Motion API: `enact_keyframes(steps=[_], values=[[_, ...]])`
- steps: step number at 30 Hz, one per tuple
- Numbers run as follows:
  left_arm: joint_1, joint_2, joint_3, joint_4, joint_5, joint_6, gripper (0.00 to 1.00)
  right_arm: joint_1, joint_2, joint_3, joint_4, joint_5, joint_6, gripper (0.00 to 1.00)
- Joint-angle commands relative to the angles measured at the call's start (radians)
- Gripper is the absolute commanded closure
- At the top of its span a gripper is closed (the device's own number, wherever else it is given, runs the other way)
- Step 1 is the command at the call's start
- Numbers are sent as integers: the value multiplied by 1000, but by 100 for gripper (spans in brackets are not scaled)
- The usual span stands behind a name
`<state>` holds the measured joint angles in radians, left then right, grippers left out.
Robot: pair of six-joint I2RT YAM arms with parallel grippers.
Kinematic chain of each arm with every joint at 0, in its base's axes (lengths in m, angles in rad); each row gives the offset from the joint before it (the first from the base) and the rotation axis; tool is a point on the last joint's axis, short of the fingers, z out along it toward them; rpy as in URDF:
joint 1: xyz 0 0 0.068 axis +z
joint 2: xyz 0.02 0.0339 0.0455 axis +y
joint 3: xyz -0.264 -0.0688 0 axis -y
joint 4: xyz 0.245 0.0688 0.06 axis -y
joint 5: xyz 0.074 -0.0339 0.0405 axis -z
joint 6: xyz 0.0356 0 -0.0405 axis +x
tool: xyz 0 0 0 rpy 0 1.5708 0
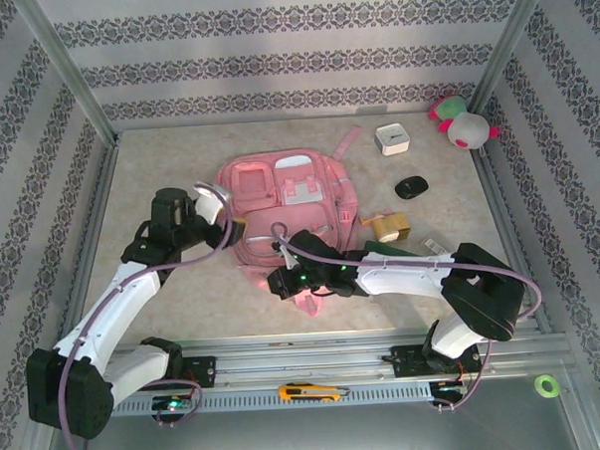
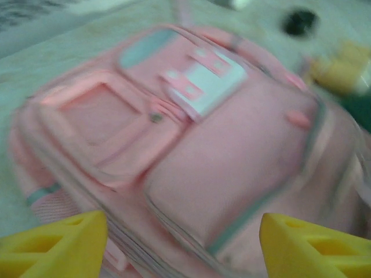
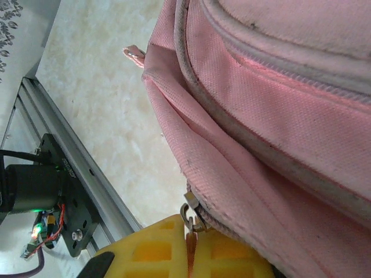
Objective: Pack books, pencil case, and school supplies into a backpack
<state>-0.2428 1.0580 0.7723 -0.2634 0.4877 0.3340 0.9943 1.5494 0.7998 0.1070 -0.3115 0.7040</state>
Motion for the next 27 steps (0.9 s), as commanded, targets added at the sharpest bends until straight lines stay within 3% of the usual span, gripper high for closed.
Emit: enact_keyframes(steps=[1,3,7,12,15,17,20,23,27], values=[[-11,-1,22,-320,272,526,30,-21,-24,-17,93,-50,1,100],[-14,6,27,-391,308,640,30,-27,-22,-26,108,-64,13,100],[-48,26,0,-390,357,719,30,-31,-10,-36,143,-98,36,100],[-133,60,-68,-253,191,698,33,-33,-5,-44,166,-120,57,100],[-149,78,-105,-149,132,672,45,-33,-2,-53,180,-134,72,100],[-152,91,-116,-98,86,639,65,-35,-7,-59,192,-144,86,100],[-155,108,-114,-85,2,643,76,-42,-15,-59,194,-170,96,100],[-155,111,-110,-90,-57,643,98,-63,-33,-67,184,-204,123,100],[-155,93,-125,-111,-127,670,100,-123,-101,-109,124,-263,161,100]])
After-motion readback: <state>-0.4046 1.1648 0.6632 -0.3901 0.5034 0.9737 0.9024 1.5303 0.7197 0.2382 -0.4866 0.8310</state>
